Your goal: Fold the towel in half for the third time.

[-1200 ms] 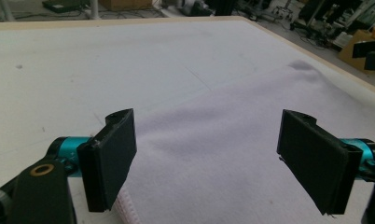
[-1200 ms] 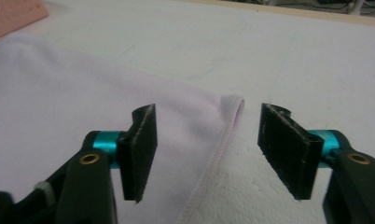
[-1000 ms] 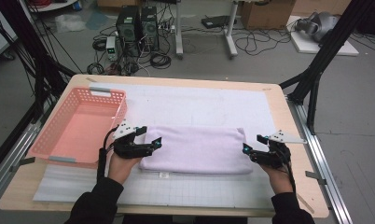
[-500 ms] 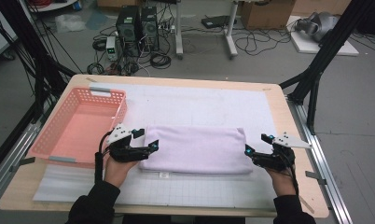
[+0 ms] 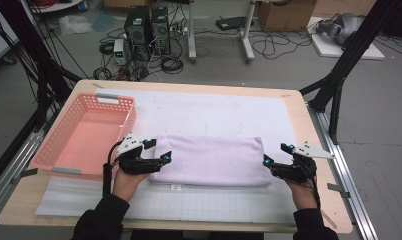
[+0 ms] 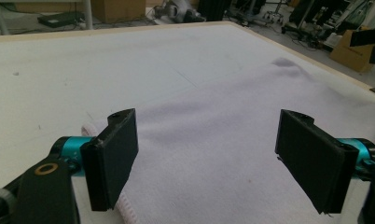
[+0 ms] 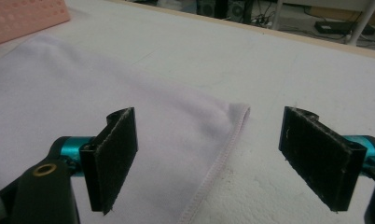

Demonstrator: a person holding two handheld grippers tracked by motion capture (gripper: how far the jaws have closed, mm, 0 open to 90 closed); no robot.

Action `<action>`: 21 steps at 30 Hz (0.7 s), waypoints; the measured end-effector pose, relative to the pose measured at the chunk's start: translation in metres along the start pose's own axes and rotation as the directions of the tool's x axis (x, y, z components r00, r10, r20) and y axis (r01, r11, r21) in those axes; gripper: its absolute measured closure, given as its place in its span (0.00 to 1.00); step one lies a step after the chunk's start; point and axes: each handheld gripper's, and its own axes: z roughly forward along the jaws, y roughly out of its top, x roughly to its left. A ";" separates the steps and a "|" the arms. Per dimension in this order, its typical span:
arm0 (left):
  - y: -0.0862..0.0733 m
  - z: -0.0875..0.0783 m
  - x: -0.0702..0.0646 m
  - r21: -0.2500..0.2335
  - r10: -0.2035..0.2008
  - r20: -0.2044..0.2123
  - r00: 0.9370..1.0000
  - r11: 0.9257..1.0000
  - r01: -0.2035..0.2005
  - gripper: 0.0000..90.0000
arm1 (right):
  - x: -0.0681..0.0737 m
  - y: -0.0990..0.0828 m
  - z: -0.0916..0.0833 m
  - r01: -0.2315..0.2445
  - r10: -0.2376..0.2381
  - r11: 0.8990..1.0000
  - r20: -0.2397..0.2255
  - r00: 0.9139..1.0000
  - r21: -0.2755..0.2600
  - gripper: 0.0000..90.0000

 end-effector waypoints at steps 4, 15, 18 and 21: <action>-0.001 0.001 -0.001 0.012 0.006 0.004 1.000 1.000 -0.006 0.24 | 0.000 0.000 0.000 -0.006 0.006 1.000 -0.002 1.000 0.002 0.20; -0.002 0.000 -0.010 0.051 0.029 -0.002 1.000 0.998 -0.029 0.24 | 0.003 0.001 0.003 -0.001 0.001 1.000 -0.028 1.000 -0.002 0.20; -0.004 -0.001 -0.012 0.072 0.034 -0.011 0.999 0.997 -0.033 0.24 | 0.003 0.001 0.003 -0.003 0.003 1.000 -0.031 1.000 0.001 0.20; -0.008 -0.003 -0.012 0.092 0.023 -0.022 1.000 0.996 -0.020 0.24 | 0.003 0.001 0.004 0.000 0.000 1.000 -0.034 0.999 0.002 0.20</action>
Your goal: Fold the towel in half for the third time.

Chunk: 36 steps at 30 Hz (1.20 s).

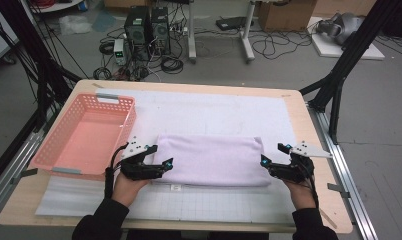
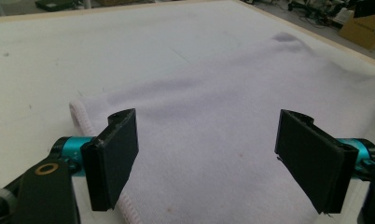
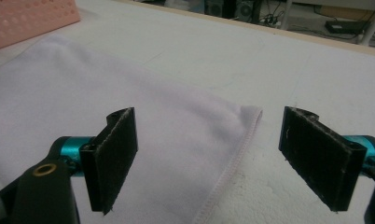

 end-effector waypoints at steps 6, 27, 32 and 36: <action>-0.007 -0.003 0.000 0.045 -0.022 -0.015 1.000 0.999 0.023 0.27 | 0.001 0.000 0.003 0.000 0.000 1.000 -0.012 1.000 0.007 0.20; -0.026 -0.010 0.009 0.198 -0.099 -0.091 0.991 0.973 0.116 0.38 | 0.005 0.000 0.018 -0.001 0.002 1.000 -0.049 0.999 0.031 0.20; -0.029 -0.010 0.006 0.224 -0.099 -0.074 0.992 0.968 0.113 0.41 | 0.005 0.000 0.020 0.004 -0.002 0.999 -0.053 0.999 0.033 0.20; -0.030 -0.009 0.001 0.238 -0.068 -0.103 0.992 0.967 0.091 0.45 | 0.005 0.000 0.020 0.006 -0.004 0.999 -0.056 0.998 0.033 0.20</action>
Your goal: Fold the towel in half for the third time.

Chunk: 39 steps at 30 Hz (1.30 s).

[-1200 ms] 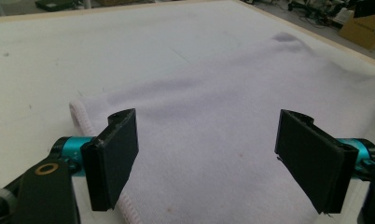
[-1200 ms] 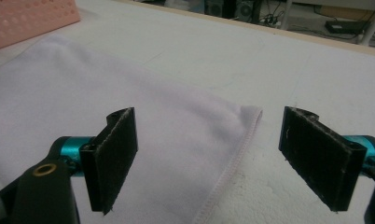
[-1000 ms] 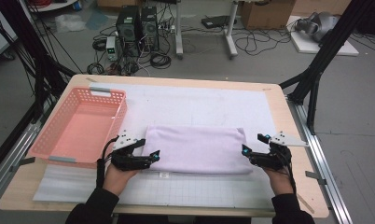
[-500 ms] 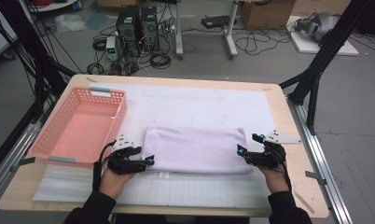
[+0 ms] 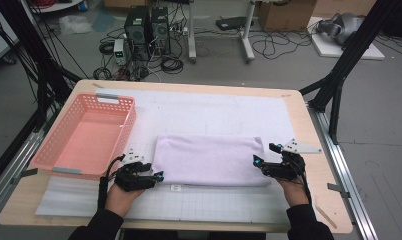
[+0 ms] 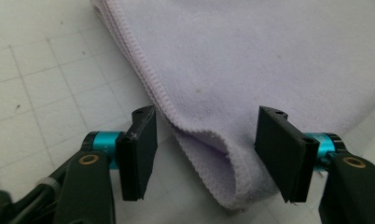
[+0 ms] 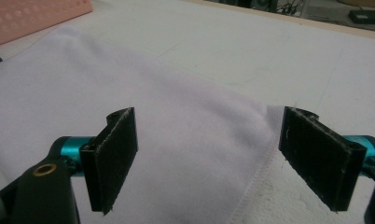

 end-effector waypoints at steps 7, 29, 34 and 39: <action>-0.001 0.000 -0.011 0.008 0.035 -0.010 0.999 0.999 -0.035 0.56 | 0.000 0.000 0.001 -0.002 0.002 1.000 0.001 1.000 0.005 0.20; -0.002 0.001 -0.007 0.005 -0.050 0.069 0.996 0.999 0.050 0.87 | 0.006 0.002 0.006 0.006 -0.005 1.000 -0.026 1.000 0.003 0.21; -0.002 0.000 -0.005 0.003 -0.070 0.079 0.994 0.998 0.070 0.87 | 0.009 0.004 0.007 0.009 -0.009 1.000 -0.044 0.999 0.004 0.20; -0.001 -0.002 -0.007 -0.012 -0.072 0.082 0.994 0.997 0.073 0.88 | 0.011 0.009 0.009 0.005 -0.006 1.000 -0.075 0.997 -0.010 0.20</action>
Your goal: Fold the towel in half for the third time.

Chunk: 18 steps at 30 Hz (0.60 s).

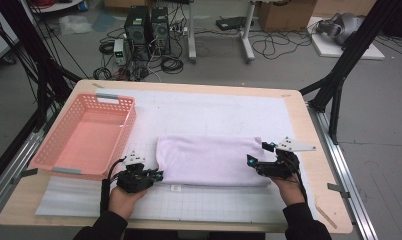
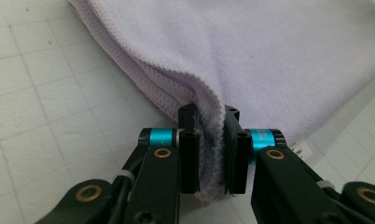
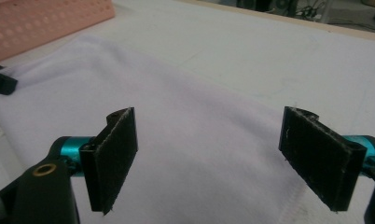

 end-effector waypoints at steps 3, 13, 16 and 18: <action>0.001 -0.002 0.000 -0.017 -0.005 0.014 1.000 1.000 0.005 0.89 | 0.004 0.007 0.003 0.007 -0.007 1.000 -0.025 1.000 -0.012 0.20; 0.002 -0.008 -0.006 -0.076 0.005 0.030 1.000 0.997 -0.002 0.89 | 0.021 0.029 0.024 0.033 -0.032 0.999 -0.110 0.993 0.004 0.19; 0.002 -0.009 -0.006 -0.087 0.001 0.036 0.999 0.996 0.002 0.89 | 0.027 0.039 0.033 0.042 -0.041 0.999 -0.143 0.989 0.002 0.19; 0.002 -0.010 -0.007 -0.101 -0.001 0.036 0.999 0.995 0.005 0.89 | 0.031 0.046 0.040 0.058 -0.056 0.998 -0.160 0.985 0.009 0.19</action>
